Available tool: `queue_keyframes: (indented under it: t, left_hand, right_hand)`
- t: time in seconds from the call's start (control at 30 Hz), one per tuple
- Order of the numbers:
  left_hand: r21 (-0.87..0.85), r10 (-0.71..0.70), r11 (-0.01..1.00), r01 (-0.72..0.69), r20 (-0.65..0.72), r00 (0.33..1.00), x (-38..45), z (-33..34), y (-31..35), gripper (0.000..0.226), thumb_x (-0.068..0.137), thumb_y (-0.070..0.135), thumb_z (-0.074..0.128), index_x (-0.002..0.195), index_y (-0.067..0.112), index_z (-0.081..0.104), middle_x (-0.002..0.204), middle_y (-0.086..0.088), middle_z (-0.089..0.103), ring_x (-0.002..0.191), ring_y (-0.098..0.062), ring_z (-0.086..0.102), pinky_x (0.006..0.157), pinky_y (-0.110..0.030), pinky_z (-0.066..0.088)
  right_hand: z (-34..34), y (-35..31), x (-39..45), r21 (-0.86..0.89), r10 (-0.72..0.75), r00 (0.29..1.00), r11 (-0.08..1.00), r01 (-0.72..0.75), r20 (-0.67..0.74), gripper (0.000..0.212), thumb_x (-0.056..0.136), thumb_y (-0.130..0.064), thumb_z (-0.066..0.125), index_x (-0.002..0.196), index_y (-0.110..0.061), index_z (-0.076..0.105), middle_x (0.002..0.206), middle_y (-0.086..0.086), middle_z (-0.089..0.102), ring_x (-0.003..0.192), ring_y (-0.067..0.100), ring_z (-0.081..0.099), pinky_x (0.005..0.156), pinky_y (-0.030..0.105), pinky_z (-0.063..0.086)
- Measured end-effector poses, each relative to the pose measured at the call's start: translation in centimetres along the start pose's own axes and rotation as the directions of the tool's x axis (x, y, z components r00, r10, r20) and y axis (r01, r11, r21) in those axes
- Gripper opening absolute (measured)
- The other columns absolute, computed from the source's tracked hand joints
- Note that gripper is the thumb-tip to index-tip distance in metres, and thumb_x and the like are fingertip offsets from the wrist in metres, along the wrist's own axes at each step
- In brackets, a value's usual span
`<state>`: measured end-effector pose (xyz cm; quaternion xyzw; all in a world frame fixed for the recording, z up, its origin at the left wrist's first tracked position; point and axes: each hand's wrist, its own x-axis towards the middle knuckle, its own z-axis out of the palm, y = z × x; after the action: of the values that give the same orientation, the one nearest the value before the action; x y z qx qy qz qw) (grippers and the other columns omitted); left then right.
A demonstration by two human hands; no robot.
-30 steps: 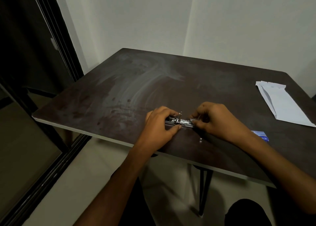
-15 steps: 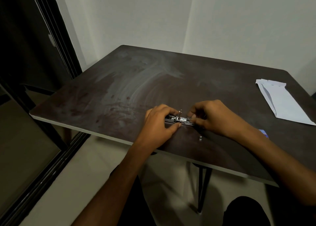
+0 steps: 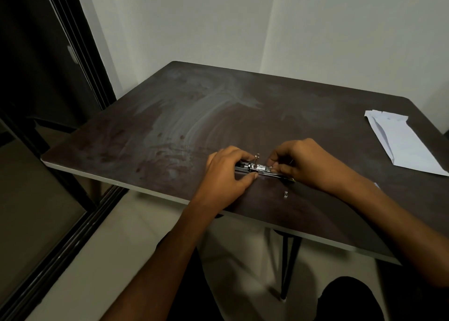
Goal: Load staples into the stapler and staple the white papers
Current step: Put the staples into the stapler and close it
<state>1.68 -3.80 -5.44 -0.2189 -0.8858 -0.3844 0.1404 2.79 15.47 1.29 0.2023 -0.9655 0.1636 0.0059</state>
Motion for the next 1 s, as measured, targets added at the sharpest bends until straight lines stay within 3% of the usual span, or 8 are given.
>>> queue_keyframes:
  t: [0.2,0.4,0.6,0.9,1.0]
  left_hand:
    - [-0.016,0.002,1.000,-0.002,-0.003,1.000,0.0,0.0,0.1,0.030,0.077,0.033,0.073,0.105,0.026,0.065,0.105,0.011,0.062,0.102,-0.007,0.056,0.101,-0.031,0.033]
    - [-0.029,0.008,1.000,-0.008,-0.003,1.000,0.0,0.0,0.1,0.029,0.077,0.033,0.073,0.104,0.028,0.065,0.105,0.011,0.063,0.101,-0.008,0.057,0.101,-0.035,0.036]
    - [-0.055,-0.002,0.998,0.002,-0.006,1.000,0.1,0.1,-0.1,0.020,0.078,0.029,0.072,0.097,0.024,0.069,0.098,0.008,0.065,0.094,-0.011,0.060,0.098,-0.046,0.042]
    - [-0.069,0.013,0.998,-0.013,-0.008,1.000,0.0,-0.1,0.0,0.022,0.078,0.029,0.072,0.099,0.028,0.067,0.097,0.017,0.060,0.095,-0.006,0.059,0.098,-0.047,0.044]
    - [-0.082,0.022,0.996,-0.023,-0.008,1.000,0.0,-0.1,0.0,0.025,0.077,0.030,0.071,0.102,0.029,0.066,0.098,0.016,0.061,0.096,-0.006,0.060,0.097,-0.047,0.045]
  right_hand:
    - [-0.3,0.3,-0.2,-0.019,-0.041,0.999,0.999,0.041,0.002,0.013,0.083,-0.008,0.068,0.092,-0.015,0.073,0.091,0.000,0.071,0.076,0.010,0.064,0.069,0.022,0.050]
    - [-0.3,1.0,-0.8,-0.032,-0.094,0.995,0.995,0.095,0.020,0.022,0.080,-0.016,0.073,0.100,-0.025,0.071,0.095,-0.007,0.061,0.075,0.007,0.057,0.068,0.016,0.044]
    - [0.1,1.4,-1.6,-0.030,-0.095,0.995,0.995,0.095,0.004,0.022,0.081,-0.022,0.072,0.103,-0.028,0.072,0.102,-0.004,0.062,0.077,0.013,0.060,0.073,0.032,0.051]
    - [0.6,2.3,-2.9,0.036,0.013,0.997,0.999,-0.010,-0.082,0.017,0.081,-0.018,0.072,0.097,-0.023,0.069,0.094,-0.005,0.065,0.077,0.008,0.058,0.067,0.012,0.042]
    - [0.7,2.2,-3.2,0.044,0.023,0.996,0.999,-0.019,-0.088,0.021,0.083,-0.018,0.070,0.103,-0.023,0.068,0.095,-0.007,0.064,0.080,0.007,0.058,0.071,0.015,0.046]
